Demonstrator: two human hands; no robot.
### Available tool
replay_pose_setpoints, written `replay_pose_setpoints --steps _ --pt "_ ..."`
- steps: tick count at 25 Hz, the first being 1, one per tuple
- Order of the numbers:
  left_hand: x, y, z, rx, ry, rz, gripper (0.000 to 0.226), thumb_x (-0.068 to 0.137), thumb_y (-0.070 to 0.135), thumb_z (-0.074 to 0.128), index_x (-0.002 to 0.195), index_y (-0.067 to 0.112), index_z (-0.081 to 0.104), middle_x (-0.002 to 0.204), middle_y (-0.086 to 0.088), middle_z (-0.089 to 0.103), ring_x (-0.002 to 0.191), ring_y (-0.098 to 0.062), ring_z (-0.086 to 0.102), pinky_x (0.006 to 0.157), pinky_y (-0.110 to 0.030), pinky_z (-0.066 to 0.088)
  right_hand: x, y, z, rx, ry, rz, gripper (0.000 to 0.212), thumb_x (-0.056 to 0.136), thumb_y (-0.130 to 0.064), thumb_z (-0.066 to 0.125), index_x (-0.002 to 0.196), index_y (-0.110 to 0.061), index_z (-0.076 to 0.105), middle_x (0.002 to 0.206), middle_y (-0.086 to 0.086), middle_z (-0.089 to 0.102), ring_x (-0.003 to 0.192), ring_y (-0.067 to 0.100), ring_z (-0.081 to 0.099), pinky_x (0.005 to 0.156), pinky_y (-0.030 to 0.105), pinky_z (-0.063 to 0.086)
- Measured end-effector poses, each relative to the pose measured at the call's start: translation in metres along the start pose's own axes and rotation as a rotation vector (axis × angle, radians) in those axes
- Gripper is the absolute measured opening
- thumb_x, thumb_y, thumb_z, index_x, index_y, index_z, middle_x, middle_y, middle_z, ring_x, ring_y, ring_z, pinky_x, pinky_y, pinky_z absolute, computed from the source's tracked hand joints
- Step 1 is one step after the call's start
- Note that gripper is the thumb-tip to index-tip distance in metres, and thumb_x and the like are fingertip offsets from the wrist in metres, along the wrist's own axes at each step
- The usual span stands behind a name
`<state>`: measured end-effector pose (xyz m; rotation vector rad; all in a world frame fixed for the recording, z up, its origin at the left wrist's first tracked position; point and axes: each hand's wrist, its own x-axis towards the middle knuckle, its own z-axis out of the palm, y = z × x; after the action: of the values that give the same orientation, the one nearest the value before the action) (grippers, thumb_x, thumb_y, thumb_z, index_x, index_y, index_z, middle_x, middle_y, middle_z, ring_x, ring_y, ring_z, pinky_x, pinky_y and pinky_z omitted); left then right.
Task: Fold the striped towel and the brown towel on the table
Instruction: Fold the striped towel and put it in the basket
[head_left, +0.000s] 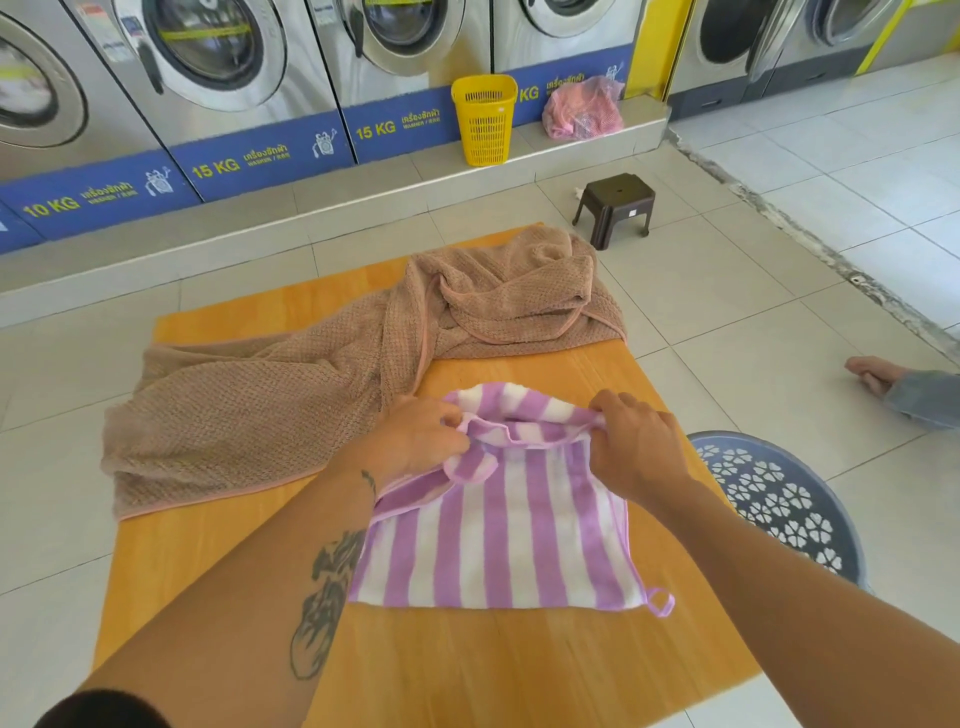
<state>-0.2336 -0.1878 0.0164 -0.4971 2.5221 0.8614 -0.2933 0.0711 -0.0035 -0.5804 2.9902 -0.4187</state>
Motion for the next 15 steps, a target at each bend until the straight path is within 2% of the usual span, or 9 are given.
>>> replay_pose_setpoints --steps 3,5,6,8,10,12,15 --pt "0.008 0.009 -0.008 -0.214 0.149 0.100 0.015 0.070 0.037 0.066 0.060 0.030 0.059 0.083 0.005 0.052 0.084 -0.024 0.055 0.073 -0.034 0.042 0.017 0.006 -0.009 0.080 0.138 -0.036 0.019 0.087 -0.009 0.048 0.105 -0.017 0.047 0.076 -0.001 0.060 0.068 0.030 0.055 0.083 0.042 0.041" --pt "0.016 0.016 -0.015 -0.163 0.358 0.114 0.013 0.084 0.034 0.065 0.072 0.031 0.060 0.092 0.005 0.049 0.090 -0.024 0.055 0.083 -0.038 0.045 0.030 0.009 -0.013 0.086 0.155 -0.038 0.018 0.088 -0.008 0.049 0.104 -0.016 0.044 0.069 -0.003 0.056 0.061 0.031 0.047 0.083 0.043 0.041" --pt "0.021 0.019 -0.020 -0.093 0.454 0.100 0.009 0.089 0.034 0.062 0.080 0.031 0.060 0.097 0.005 0.047 0.096 -0.023 0.053 0.089 -0.041 0.045 0.038 0.010 -0.015 0.078 0.160 -0.028 0.019 0.088 -0.009 0.049 0.105 -0.016 0.044 0.072 -0.002 0.056 0.065 0.032 0.049 0.084 0.044 0.040" --pt "0.030 0.020 -0.029 0.022 0.547 0.085 0.003 0.093 0.029 0.058 0.096 0.030 0.060 0.108 0.006 0.045 0.108 -0.021 0.048 0.100 -0.045 0.040 0.053 0.012 -0.018 0.017 0.185 0.022 0.025 0.086 -0.010 0.052 0.109 -0.017 0.046 0.092 0.004 0.057 0.085 0.033 0.055 0.085 0.045 0.039" --pt "0.034 0.017 -0.030 0.120 0.595 0.107 0.019 0.093 0.025 0.059 0.112 0.028 0.059 0.117 0.003 0.045 0.116 -0.022 0.044 0.105 -0.045 0.037 0.060 0.011 -0.020 -0.031 0.182 0.059 0.034 0.080 -0.005 0.054 0.111 -0.017 0.048 0.105 0.006 0.053 0.095 0.033 0.052 0.086 0.044 0.038" --pt "0.029 0.013 -0.023 0.125 0.665 0.188 0.023 0.091 0.019 0.058 0.114 0.025 0.059 0.117 0.001 0.048 0.111 -0.024 0.049 0.099 -0.044 0.039 0.053 0.008 -0.020 0.006 0.127 0.042 0.033 0.079 -0.005 0.052 0.109 -0.018 0.053 0.106 0.005 0.053 0.096 0.031 0.053 0.084 0.042 0.039" --pt "0.002 -0.003 0.001 0.058 0.649 0.251 0.020 0.088 0.020 0.052 0.106 0.021 0.061 0.104 0.000 0.051 0.094 -0.025 0.054 0.084 -0.041 0.044 0.016 0.007 -0.010 0.163 -0.107 0.006 0.027 0.087 -0.014 0.054 0.113 -0.017 0.061 0.106 0.006 0.057 0.097 0.031 0.060 0.080 0.037 0.046"
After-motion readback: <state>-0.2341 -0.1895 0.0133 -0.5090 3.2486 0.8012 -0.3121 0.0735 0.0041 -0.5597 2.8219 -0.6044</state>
